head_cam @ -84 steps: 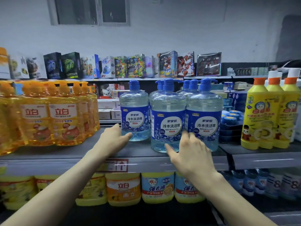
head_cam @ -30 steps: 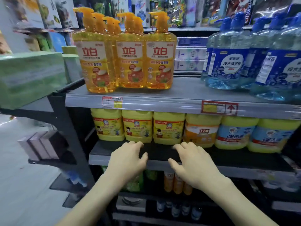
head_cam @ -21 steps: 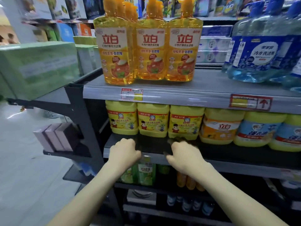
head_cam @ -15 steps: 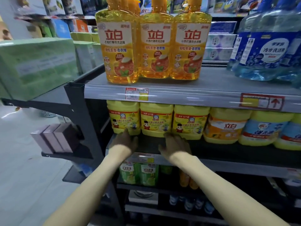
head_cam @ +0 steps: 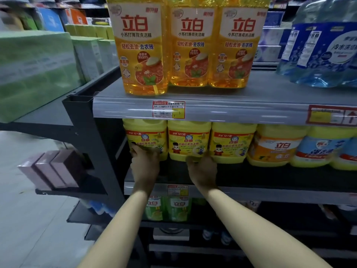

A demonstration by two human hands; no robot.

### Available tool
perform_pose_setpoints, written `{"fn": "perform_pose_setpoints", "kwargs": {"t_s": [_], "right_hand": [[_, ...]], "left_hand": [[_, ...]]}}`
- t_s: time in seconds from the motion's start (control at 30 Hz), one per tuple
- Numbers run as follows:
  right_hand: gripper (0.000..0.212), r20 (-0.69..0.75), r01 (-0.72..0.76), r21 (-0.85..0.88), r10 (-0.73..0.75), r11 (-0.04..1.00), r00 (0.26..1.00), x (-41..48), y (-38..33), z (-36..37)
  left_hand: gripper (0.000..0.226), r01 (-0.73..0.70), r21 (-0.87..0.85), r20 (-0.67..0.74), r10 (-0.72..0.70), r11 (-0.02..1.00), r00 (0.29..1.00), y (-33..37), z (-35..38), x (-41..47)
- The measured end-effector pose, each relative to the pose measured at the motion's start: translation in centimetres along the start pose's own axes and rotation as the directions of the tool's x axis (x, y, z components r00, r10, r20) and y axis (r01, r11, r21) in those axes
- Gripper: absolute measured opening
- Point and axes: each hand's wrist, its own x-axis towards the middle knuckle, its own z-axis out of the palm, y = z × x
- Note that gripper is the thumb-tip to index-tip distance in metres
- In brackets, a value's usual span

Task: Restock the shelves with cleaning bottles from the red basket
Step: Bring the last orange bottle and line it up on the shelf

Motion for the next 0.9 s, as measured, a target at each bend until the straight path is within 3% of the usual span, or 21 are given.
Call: {"fn": "perform_pose_setpoints", "kwargs": {"t_s": [0.33, 0.6, 0.67, 0.8, 0.9], "right_hand": [[0.056, -0.067, -0.022, 0.016, 0.023, 1.0, 0.998, 0.8, 0.0, 2.0], [0.089, 0.121, -0.005, -0.137, 0.022, 0.991, 0.992, 1.5, 0.5, 1.2], [0.078, 0.164, -0.005, -0.186, 0.036, 0.983, 0.986, 1.6, 0.3, 0.2], [0.041, 0.205, 0.13, -0.258, -0.078, 0.957, 0.976, 1.8, 0.5, -2.7], [0.031, 0.212, 0.172, -0.313, -0.108, 0.934, 0.971, 2.1, 1.2, -5.0]], "left_hand": [[0.097, -0.02, 0.068, 0.002, 0.02, 0.997, 1.0, -1.4, 0.9, 1.4], [0.103, -0.048, 0.166, 0.048, 0.04, 0.985, 0.998, -1.0, 0.1, 0.7], [0.103, -0.054, 0.204, 0.07, 0.041, 0.977, 0.997, -0.9, 0.0, 0.4], [0.103, -0.107, 0.294, 0.151, 0.065, 0.95, 0.986, -0.2, 0.3, -1.6], [0.102, -0.166, 0.339, 0.212, 0.096, 0.926, 0.972, 0.3, 1.3, -2.8]]}}
